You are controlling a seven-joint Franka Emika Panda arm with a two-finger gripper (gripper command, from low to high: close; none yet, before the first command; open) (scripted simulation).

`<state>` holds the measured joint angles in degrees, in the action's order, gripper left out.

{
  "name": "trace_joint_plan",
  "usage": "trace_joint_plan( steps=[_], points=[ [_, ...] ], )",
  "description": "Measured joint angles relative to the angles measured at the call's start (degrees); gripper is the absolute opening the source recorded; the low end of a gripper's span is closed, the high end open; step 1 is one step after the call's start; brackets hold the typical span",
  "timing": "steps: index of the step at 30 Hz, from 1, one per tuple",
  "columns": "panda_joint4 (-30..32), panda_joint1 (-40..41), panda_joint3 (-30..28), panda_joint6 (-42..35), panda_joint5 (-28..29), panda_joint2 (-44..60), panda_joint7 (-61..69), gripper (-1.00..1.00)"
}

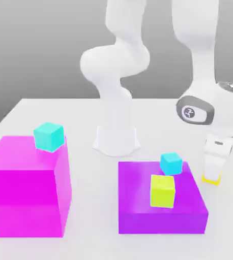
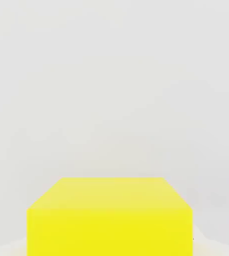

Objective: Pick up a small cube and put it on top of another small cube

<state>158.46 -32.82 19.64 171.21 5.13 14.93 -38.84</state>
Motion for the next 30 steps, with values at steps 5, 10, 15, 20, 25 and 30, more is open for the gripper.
trace_joint_plan(
  steps=[5, 10, 15, 20, 25, 30],
  points=[
    [0.4, 4.2, 5.6, -2.4, -5.5, -2.6, 4.1, -1.00],
    [0.9, 6.3, 8.5, -4.7, -8.7, -5.9, 6.3, -1.00],
    [1.6, 6.4, 8.6, -6.7, -8.2, -9.4, 5.8, -1.00],
    [2.4, 7.1, 7.3, -8.6, -3.2, -12.8, 1.9, -1.00],
    [-0.6, 17.8, 0.2, -19.3, -0.8, -20.4, -6.7, -1.00],
    [-3.7, 27.3, -7.3, -30.5, -0.8, -28.5, -14.0, -1.00]
  ],
)
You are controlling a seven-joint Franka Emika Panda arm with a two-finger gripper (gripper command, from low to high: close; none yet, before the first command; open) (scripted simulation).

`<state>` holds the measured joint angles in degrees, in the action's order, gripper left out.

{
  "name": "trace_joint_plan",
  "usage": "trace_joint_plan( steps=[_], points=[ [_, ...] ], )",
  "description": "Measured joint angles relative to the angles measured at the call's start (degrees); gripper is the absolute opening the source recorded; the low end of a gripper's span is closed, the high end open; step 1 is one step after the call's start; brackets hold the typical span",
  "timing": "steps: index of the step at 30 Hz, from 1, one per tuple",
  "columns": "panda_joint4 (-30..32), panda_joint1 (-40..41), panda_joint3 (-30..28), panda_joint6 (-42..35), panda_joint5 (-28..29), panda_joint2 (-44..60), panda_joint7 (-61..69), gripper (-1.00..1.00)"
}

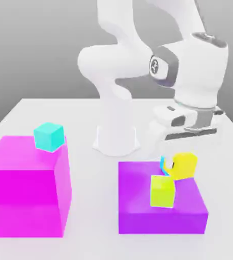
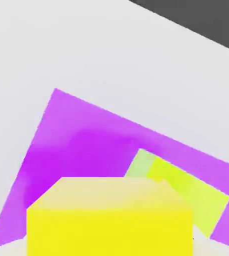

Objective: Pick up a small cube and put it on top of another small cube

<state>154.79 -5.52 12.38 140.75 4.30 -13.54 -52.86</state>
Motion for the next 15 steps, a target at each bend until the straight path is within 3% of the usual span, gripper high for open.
trace_joint_plan(
  steps=[10, 14, 15],
  points=[
    [-5.8, 20.3, -14.7, -22.0, -1.4, -16.7, -13.9, -1.00],
    [-2.8, 25.2, -17.7, -18.5, -1.4, -16.3, -16.8, -1.00],
    [-1.8, 25.4, -17.8, -16.9, -1.4, -15.8, -16.8, 1.00]
  ],
)
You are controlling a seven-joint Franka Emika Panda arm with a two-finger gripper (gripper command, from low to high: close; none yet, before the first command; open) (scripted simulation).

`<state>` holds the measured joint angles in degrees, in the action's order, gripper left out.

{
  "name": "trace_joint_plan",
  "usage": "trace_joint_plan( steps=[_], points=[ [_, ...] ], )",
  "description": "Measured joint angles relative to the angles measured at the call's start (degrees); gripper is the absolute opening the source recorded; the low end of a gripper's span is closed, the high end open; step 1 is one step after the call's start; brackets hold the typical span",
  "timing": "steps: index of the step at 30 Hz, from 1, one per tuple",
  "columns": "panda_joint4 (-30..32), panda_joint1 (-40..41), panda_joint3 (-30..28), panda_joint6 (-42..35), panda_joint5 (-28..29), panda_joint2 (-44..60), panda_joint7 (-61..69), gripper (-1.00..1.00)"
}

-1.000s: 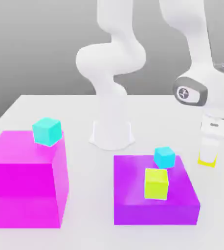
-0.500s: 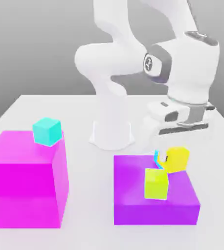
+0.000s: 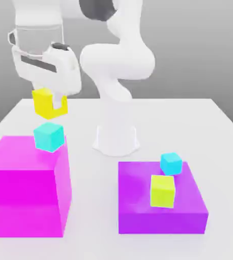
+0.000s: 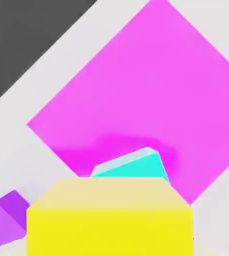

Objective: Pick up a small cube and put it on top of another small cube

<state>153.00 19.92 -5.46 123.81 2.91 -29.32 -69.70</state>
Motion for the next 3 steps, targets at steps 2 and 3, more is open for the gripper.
trace_joint_plan(
  steps=[2, 3],
  points=[
    [0.0, 0.0, 0.0, 0.0, 0.0, 0.0, 0.0, 1.00],
    [0.0, 0.0, 0.0, 0.0, 0.0, 0.0, 0.0, 1.00]
  ],
)
